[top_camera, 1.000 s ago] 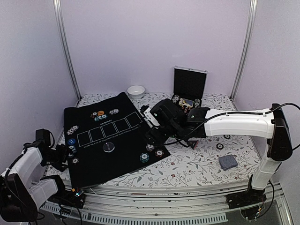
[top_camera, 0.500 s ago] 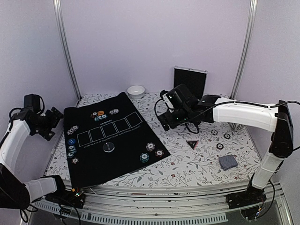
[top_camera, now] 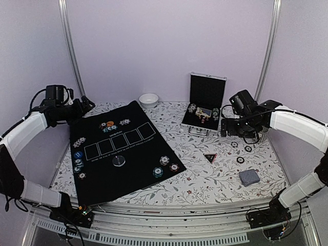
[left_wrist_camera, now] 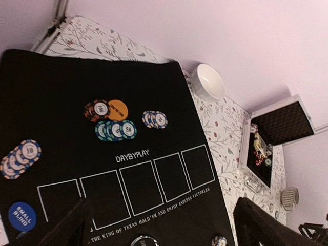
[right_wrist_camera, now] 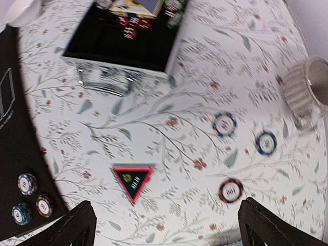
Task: Distribute texas hold em gaming equipment
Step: Pick up the poker card from the corner of the board.
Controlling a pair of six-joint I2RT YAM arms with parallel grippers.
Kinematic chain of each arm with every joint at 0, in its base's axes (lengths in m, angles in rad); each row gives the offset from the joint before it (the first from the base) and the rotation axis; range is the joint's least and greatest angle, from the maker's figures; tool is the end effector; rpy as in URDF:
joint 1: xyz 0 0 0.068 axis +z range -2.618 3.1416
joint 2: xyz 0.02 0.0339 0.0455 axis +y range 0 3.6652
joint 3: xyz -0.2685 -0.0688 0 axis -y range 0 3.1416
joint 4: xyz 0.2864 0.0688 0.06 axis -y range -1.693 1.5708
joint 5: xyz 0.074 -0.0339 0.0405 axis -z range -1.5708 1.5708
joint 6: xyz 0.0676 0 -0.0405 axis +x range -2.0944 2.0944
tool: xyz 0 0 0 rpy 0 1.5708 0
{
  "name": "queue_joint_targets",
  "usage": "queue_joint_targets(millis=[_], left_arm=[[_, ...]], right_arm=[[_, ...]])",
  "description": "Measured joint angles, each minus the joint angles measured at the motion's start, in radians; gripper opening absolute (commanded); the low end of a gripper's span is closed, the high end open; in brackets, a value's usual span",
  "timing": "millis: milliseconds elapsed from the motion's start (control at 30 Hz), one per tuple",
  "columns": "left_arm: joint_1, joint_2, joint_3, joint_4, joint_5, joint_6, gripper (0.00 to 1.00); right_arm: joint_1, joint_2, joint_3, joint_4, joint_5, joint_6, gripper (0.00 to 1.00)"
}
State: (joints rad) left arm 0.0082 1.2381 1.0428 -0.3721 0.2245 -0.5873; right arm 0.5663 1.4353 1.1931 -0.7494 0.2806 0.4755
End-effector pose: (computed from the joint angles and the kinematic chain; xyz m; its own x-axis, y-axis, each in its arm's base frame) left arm 0.3430 -0.0122 0.2954 -0.5470 -0.5447 -0.6357 -0.1482 0.8104 -0.5669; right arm 0.3073 0.1732 0.2528 -0.8054 0.0092 -0.5927 -0.0213 0.9988 0.0445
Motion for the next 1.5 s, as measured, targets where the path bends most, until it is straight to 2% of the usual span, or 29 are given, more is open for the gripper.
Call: queue_joint_targets(millis=[100, 267, 400, 567, 867, 1500], left_arm=[[-0.007, 0.046, -0.031, 0.045, 0.071, -0.006, 0.98], [-0.017, -0.003, -0.149, 0.1, 0.103, -0.006, 0.98], [-0.017, -0.077, -0.188, 0.123, 0.084, 0.011, 0.98], [-0.017, -0.135, -0.189, 0.163, 0.071, 0.042, 0.98], [-0.017, -0.101, -0.221, 0.193, 0.101, 0.046, 0.98], [-0.017, -0.099, -0.225, 0.195, 0.122, 0.064, 0.98]], right_arm=[[-0.053, -0.079, -0.063, -0.101, 0.0, 0.124, 0.99], [-0.187, -0.188, -0.109, -0.248, -0.06, 0.321, 0.99], [-0.298, -0.211, -0.176, -0.291, -0.163, 0.432, 0.99], [-0.374, -0.219, -0.26, -0.296, -0.251, 0.537, 0.99], [-0.385, -0.138, -0.397, -0.233, -0.388, 0.651, 0.99], [-0.385, -0.044, -0.466, -0.112, -0.364, 0.755, 0.99]])
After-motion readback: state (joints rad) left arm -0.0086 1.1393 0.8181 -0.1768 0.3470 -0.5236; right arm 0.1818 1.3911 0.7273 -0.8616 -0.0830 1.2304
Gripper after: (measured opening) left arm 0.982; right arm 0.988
